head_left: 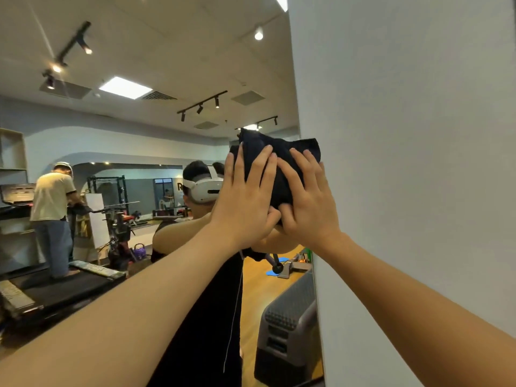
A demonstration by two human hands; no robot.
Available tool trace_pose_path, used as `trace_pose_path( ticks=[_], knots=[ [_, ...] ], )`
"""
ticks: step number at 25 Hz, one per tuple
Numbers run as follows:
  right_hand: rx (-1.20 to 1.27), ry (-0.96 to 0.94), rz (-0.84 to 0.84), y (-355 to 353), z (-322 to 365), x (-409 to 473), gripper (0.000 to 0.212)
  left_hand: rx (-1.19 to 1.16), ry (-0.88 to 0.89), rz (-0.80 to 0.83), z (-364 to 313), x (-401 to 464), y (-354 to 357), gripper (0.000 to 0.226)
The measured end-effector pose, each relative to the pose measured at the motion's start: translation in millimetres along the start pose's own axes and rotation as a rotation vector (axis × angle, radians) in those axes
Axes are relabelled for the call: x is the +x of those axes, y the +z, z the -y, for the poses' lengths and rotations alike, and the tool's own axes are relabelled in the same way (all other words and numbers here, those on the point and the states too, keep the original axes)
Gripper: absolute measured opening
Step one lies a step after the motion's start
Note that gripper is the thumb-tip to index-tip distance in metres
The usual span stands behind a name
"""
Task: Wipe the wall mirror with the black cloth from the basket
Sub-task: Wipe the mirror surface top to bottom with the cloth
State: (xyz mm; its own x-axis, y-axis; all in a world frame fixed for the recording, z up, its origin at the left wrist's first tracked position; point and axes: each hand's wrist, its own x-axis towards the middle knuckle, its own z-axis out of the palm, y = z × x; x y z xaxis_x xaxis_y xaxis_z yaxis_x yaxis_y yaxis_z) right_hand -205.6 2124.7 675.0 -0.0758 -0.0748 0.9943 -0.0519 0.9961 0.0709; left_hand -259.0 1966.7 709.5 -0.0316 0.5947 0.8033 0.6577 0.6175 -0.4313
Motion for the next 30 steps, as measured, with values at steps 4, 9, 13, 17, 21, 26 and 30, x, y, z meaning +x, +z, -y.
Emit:
trace_pose_path(
  ticks=[4,9,13,17,21,26,30],
  knots=[
    [-0.016,0.055,0.053,-3,9,-5,0.082,0.035,0.057,0.008,9,-6,5,0.086],
    [-0.089,0.145,0.073,-1,32,0,0.082,0.066,0.075,0.014,23,-8,-2,0.085],
    [-0.060,0.193,0.034,17,71,3,0.082,0.029,0.117,0.021,57,-26,-15,0.086],
    [-0.041,0.165,0.012,47,141,12,0.080,0.007,0.138,0.026,121,-67,-36,0.085],
    [-0.025,0.124,-0.001,86,230,27,0.081,-0.007,0.096,0.016,201,-122,-67,0.084],
    [-0.010,0.075,-0.004,137,343,49,0.082,0.059,0.011,0.087,301,-187,-106,0.085],
    [-0.007,0.028,0.030,171,420,65,0.080,0.087,-0.050,0.124,370,-236,-129,0.086]
  ],
)
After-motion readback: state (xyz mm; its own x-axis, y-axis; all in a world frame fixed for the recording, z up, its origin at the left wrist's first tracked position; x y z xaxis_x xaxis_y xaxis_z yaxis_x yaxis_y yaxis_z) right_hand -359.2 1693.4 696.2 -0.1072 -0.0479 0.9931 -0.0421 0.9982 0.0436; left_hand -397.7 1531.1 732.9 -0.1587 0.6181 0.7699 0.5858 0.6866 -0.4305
